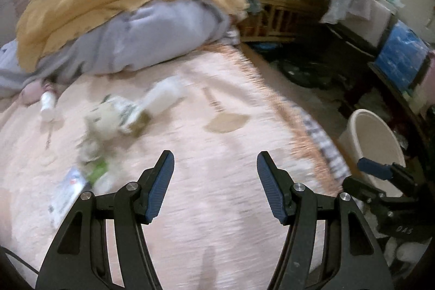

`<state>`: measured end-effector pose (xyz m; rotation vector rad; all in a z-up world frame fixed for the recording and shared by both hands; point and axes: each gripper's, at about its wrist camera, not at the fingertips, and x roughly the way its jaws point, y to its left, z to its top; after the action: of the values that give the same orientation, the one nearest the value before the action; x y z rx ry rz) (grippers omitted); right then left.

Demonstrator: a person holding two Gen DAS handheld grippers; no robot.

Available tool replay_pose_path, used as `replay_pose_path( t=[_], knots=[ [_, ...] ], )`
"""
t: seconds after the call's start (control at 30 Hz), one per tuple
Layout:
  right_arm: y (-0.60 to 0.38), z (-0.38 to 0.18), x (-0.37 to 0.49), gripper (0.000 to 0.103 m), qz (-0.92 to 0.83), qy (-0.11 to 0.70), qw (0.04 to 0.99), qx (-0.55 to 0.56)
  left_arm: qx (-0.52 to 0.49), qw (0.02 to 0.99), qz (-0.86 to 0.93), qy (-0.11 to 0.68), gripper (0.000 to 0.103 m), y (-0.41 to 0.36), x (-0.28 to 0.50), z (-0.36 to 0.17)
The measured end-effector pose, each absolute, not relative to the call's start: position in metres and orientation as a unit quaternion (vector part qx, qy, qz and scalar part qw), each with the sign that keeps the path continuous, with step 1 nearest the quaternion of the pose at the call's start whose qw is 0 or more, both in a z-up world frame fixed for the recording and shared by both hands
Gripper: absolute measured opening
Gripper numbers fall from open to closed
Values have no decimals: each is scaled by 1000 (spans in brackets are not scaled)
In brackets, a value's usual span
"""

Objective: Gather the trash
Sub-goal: 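Return both open tools to the plush toy and sponge on the bed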

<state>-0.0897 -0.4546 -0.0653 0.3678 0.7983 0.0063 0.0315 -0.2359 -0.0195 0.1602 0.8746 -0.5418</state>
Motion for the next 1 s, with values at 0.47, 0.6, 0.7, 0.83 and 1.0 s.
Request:
replay_pose_path(
  t=[0.47, 0.6, 0.7, 0.83, 1.0],
  knots=[
    [-365, -76, -21, 69, 75, 419, 896, 130, 35, 881, -162, 443, 62, -119, 77, -54],
    [-343, -77, -3, 69, 91, 427, 892, 117, 28, 881, -152, 447, 62, -101, 83, -61],
    [-331, -78, 6, 69, 100, 430, 891, 111, 28, 881, -147, 449, 62, -93, 86, -65],
    [-318, -82, 15, 70, 108, 436, 887, 106, 24, 880, -143, 453, 62, -83, 91, -71],
    [-313, -85, 20, 70, 110, 439, 885, 107, 19, 881, -141, 452, 62, -77, 94, -72]
  ],
)
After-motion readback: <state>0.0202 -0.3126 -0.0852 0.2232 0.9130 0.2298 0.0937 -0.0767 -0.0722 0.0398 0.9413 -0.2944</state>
